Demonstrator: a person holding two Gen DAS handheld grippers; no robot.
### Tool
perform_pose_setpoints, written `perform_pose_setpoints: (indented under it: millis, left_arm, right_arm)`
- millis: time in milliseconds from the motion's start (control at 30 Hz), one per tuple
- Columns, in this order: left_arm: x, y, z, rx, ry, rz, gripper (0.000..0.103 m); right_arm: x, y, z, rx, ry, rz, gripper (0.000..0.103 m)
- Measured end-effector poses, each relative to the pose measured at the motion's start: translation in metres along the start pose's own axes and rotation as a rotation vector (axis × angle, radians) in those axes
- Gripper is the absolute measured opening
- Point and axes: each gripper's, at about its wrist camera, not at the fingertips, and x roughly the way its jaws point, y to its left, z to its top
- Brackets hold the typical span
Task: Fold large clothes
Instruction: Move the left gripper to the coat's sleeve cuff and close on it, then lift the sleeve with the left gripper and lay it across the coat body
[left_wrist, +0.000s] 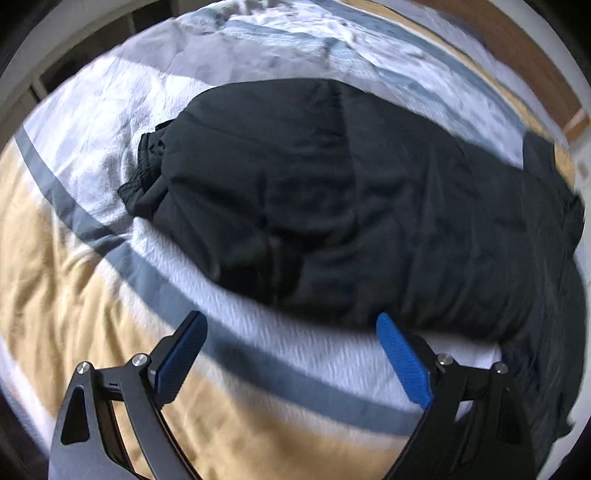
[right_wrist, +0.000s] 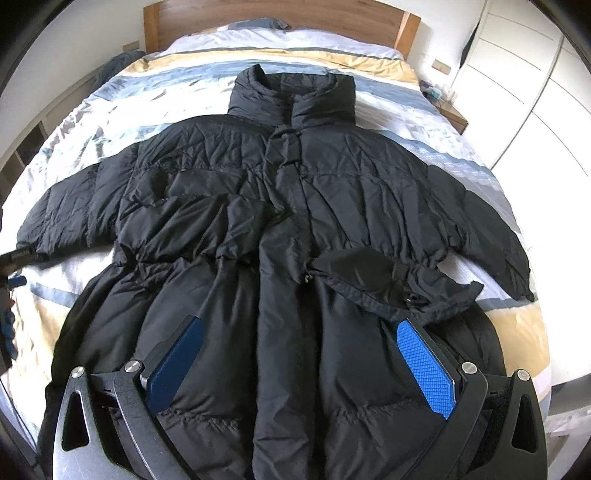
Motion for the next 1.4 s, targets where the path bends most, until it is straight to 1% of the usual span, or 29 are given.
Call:
perform_pose_setpoints:
  millis: [100, 167, 200, 333, 367, 400, 433, 467, 500, 533, 567, 600, 633, 667, 733, 800, 867, 967, 1067, 1133, 1267, 1300, 1400]
  left_arm:
    - [0.009, 0.025, 0.016, -0.149, -0.004, -0.131, 0.093]
    - [0.015, 0.038, 0.025, -0.214, -0.011, -0.199, 0.093]
    - [0.019, 0.047, 0.030, -0.260, -0.009, -0.245, 0.093]
    - [0.033, 0.069, 0.044, -0.400, -0.017, -0.362, 0.092]
    - [0.035, 0.073, 0.046, -0.437, -0.021, -0.390, 0.089]
    - [0.037, 0.078, 0.048, -0.474, -0.030, -0.419, 0.085]
    - [0.038, 0.082, 0.050, -0.507, -0.035, -0.445, 0.076]
    - [0.040, 0.085, 0.051, -0.533, -0.038, -0.466, 0.062]
    - [0.041, 0.087, 0.051, -0.558, -0.039, -0.489, 0.055]
    - [0.041, 0.088, 0.050, -0.575, -0.040, -0.511, 0.039]
    - [0.041, 0.087, 0.051, -0.586, -0.041, -0.532, 0.029]
    - [0.037, 0.085, 0.051, -0.590, -0.048, -0.545, 0.025]
    - [0.032, 0.082, 0.053, -0.580, -0.058, -0.548, 0.020]
    - [0.026, 0.079, 0.055, -0.567, -0.065, -0.547, 0.017]
    - [0.009, 0.065, 0.062, -0.524, -0.089, -0.544, 0.015]
    - [-0.010, 0.050, 0.069, -0.474, -0.119, -0.550, 0.014]
    - [-0.039, 0.027, 0.076, -0.387, -0.161, -0.548, 0.013]
    - [-0.079, -0.011, 0.078, -0.283, -0.207, -0.573, 0.013]
    - [-0.114, -0.050, 0.073, -0.187, -0.237, -0.595, 0.012]
    - [-0.133, -0.084, 0.067, -0.130, -0.248, -0.621, 0.012]
    - [-0.165, -0.154, 0.041, -0.027, -0.252, -0.676, 0.012]
    - [-0.168, -0.168, 0.035, -0.009, -0.250, -0.685, 0.012]
    - [-0.175, -0.226, 0.011, 0.072, -0.231, -0.700, 0.012]
  right_arm:
    - [-0.001, -0.003, -0.003, 0.003, 0.006, -0.014, 0.103]
    - [-0.001, -0.006, -0.005, 0.006, 0.010, -0.020, 0.103]
    - [-0.001, -0.007, -0.006, 0.007, 0.012, -0.023, 0.103]
    - [-0.002, -0.012, -0.010, 0.010, 0.017, -0.036, 0.103]
    - [-0.003, -0.014, -0.011, 0.013, 0.018, -0.039, 0.103]
    - [-0.003, -0.016, -0.011, 0.015, 0.017, -0.040, 0.103]
    - [-0.004, -0.017, -0.012, 0.018, 0.015, -0.042, 0.102]
    - [-0.005, -0.019, -0.013, 0.021, 0.015, -0.045, 0.103]
    - [-0.005, -0.020, -0.014, 0.022, 0.015, -0.048, 0.103]
    - [-0.006, -0.022, -0.015, 0.025, 0.014, -0.050, 0.103]
    - [-0.006, -0.024, -0.015, 0.030, 0.013, -0.049, 0.103]
    - [-0.007, -0.026, -0.016, 0.033, 0.012, -0.048, 0.103]
    - [-0.007, -0.028, -0.016, 0.038, 0.010, -0.046, 0.103]
    - [-0.007, -0.031, -0.016, 0.043, 0.006, -0.045, 0.103]
    - [-0.007, -0.035, -0.016, 0.051, -0.001, -0.042, 0.103]
    - [-0.007, -0.041, -0.015, 0.058, -0.009, -0.036, 0.103]
    - [-0.007, -0.050, -0.013, 0.062, -0.022, -0.033, 0.103]
    - [-0.007, -0.069, -0.013, 0.087, -0.046, -0.026, 0.103]
    - [-0.004, -0.094, -0.015, 0.112, -0.056, -0.023, 0.103]
    - [-0.001, -0.109, -0.017, 0.118, -0.060, -0.025, 0.103]
    - [0.002, -0.147, -0.019, 0.142, -0.073, -0.026, 0.103]
    - [0.001, -0.154, -0.021, 0.143, -0.078, -0.028, 0.103]
    - [0.003, -0.179, -0.024, 0.143, -0.089, -0.035, 0.103]
